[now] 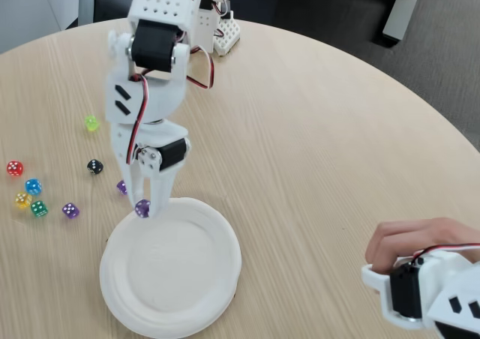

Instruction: Pick a purple dice and put it in the plate.

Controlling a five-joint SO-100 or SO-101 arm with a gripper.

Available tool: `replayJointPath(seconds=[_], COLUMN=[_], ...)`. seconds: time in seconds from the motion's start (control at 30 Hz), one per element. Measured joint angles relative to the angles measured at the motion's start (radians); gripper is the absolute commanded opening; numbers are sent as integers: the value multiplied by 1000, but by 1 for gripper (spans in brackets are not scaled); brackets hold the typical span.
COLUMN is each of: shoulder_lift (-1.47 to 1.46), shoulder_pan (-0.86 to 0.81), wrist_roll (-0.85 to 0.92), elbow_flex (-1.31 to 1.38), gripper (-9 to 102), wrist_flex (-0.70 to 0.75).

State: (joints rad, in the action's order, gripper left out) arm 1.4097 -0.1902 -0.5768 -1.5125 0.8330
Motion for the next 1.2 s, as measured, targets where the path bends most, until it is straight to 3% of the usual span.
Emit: replayJointPath(seconds=[0.33,0.47,0.63,0.83,1.0,1.2], shoulder_lift=[0,0,0,153,413,704], shoulder_pan=[2,2,2,2,137,311], wrist_roll=[9,-14,-166,-321,-356,-327], elbow_flex=[0,0,0,0,0,-109], gripper=[15,0,0,0,0,0], wrist_flex=[0,0,26,278,495,597])
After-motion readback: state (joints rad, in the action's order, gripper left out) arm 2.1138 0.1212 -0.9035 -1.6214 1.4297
